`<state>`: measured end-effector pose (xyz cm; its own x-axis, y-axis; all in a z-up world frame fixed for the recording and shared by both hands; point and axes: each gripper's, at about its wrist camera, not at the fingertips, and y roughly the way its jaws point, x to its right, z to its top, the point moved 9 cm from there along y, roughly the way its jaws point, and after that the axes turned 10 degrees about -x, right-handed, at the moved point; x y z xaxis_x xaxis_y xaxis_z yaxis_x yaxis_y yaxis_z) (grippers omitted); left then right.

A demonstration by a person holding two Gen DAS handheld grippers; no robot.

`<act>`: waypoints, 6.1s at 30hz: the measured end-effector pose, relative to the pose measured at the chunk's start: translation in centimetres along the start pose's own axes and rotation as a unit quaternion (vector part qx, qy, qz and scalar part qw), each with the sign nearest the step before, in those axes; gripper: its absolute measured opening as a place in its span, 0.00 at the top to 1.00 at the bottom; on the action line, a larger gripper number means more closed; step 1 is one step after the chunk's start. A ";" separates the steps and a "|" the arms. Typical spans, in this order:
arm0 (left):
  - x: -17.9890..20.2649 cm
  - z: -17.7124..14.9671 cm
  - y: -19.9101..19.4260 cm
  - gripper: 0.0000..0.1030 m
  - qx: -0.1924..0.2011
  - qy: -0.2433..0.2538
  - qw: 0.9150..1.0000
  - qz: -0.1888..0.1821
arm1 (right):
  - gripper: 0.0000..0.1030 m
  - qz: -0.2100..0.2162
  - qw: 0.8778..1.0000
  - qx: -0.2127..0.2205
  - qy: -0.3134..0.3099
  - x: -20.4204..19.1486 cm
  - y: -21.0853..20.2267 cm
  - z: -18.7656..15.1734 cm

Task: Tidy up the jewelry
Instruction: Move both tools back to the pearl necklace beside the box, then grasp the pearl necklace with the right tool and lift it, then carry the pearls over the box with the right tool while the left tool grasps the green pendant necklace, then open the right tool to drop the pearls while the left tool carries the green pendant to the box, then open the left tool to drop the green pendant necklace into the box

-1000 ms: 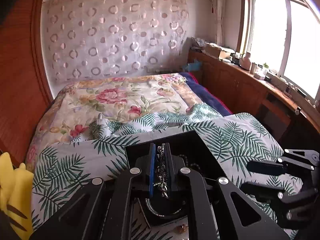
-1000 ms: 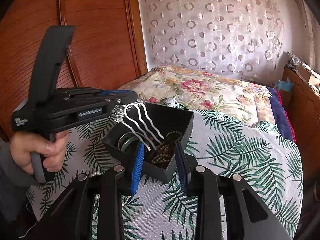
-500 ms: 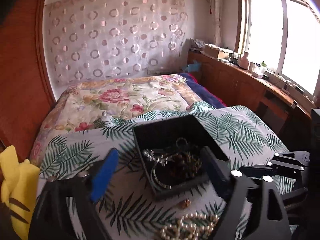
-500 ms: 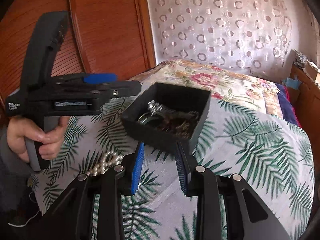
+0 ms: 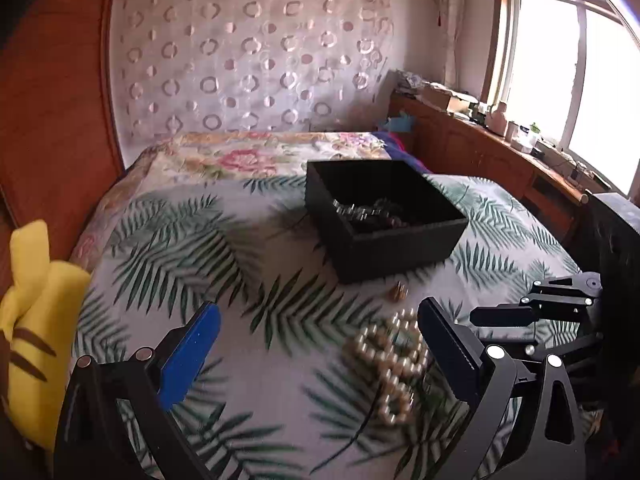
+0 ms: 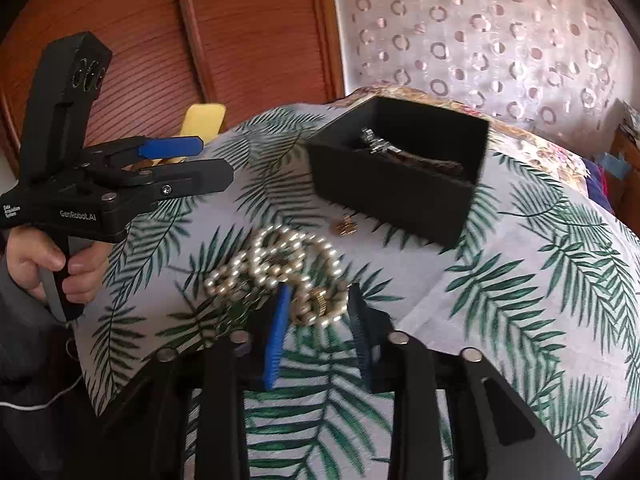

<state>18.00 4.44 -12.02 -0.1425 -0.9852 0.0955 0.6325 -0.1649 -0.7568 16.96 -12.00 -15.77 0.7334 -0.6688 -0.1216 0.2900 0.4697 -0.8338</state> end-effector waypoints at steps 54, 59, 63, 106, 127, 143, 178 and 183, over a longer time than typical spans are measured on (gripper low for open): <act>-0.6 -4.3 0.8 0.08 -0.040 -0.012 0.999 -0.007 | 0.82 -0.029 0.975 -0.137 -0.170 -2.8 4.3 2.4; -0.5 -4.3 0.9 0.08 -0.041 -0.017 0.999 -0.009 | 0.92 -0.025 0.972 -0.136 -0.190 -3.9 4.4 2.4; 0.0 -4.4 0.9 0.08 -0.041 -0.012 0.999 -0.008 | 0.92 -0.022 0.981 -0.096 -0.169 -3.7 2.9 3.2; 8.9 -5.4 3.6 0.65 -0.092 0.111 0.989 -0.014 | 0.92 -0.104 0.985 0.136 0.019 7.9 -13.9 6.5; 6.0 -2.0 -0.6 0.90 -0.033 0.089 0.995 -0.026 | 0.92 -0.097 0.984 0.148 0.007 6.0 -14.4 7.5; 6.0 9.5 -4.2 0.90 0.048 0.085 0.995 -0.028 | 0.92 -0.113 0.970 0.214 -0.020 4.6 -19.9 16.0; 3.9 12.8 5.7 0.57 -0.005 0.043 0.997 -0.069 | 0.84 -0.023 0.995 0.091 0.021 9.1 -3.5 12.2; 2.9 11.4 4.3 0.33 0.005 0.039 0.998 -0.048 | 0.84 -0.007 0.996 0.087 0.028 8.2 -4.2 10.0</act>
<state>28.97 0.33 -7.63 -0.2623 -0.9579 0.1165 0.6200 -0.2598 -0.7403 27.90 -13.70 -7.89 0.6938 -0.7055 -0.1446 0.4059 0.5489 -0.7307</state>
